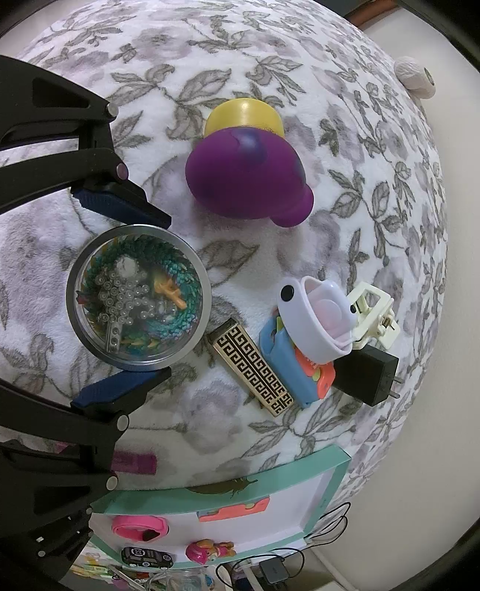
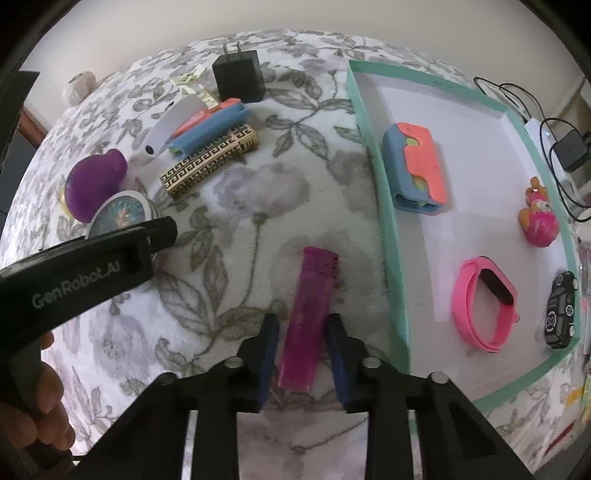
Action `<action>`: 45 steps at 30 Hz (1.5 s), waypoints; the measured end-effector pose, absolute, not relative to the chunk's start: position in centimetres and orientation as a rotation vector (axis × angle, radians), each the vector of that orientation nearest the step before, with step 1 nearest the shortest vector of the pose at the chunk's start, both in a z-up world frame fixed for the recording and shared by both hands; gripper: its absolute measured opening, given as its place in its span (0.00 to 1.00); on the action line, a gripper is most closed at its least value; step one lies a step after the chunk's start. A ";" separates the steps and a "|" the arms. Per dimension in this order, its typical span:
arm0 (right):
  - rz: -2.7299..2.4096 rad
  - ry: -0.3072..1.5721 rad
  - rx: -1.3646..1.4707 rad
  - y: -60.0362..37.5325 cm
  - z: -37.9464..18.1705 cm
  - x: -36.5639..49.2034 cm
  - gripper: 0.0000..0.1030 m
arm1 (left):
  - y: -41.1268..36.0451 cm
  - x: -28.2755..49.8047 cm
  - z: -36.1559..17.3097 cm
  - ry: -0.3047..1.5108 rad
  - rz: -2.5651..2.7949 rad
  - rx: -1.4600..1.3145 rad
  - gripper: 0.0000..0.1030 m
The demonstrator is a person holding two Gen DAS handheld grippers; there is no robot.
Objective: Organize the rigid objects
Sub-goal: 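Carry the tin and lighter over the teal-rimmed box with both tools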
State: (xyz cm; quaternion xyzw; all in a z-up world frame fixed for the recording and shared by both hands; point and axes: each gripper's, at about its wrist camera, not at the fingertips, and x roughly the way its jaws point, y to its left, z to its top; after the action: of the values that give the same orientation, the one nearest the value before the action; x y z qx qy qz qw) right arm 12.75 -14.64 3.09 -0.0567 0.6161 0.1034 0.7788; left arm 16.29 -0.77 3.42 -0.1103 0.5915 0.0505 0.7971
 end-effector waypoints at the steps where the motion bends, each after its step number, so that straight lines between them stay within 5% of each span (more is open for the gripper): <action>1: 0.235 1.333 -0.123 -14.3 3.1 12.8 0.21 | -0.8 16.3 3.4 1.271 0.107 -0.234 0.72; 21: 0.271 1.169 0.015 -16.5 9.3 13.8 0.21 | 0.2 15.5 9.1 1.140 0.044 -0.314 0.72; 30: 0.117 1.068 0.104 -23.5 11.3 17.2 0.21 | -5.3 17.9 12.2 1.020 -0.084 -0.265 0.72; 45: 0.005 1.061 0.207 -30.2 8.2 21.3 0.21 | -14.2 23.6 10.0 1.018 -0.232 -0.186 0.72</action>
State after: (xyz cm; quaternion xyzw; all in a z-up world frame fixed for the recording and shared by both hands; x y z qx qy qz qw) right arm 21.30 -30.18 8.19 0.0986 0.5049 0.0024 0.8575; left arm 23.62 -14.19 10.01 -0.0889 0.4854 -0.1107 0.8627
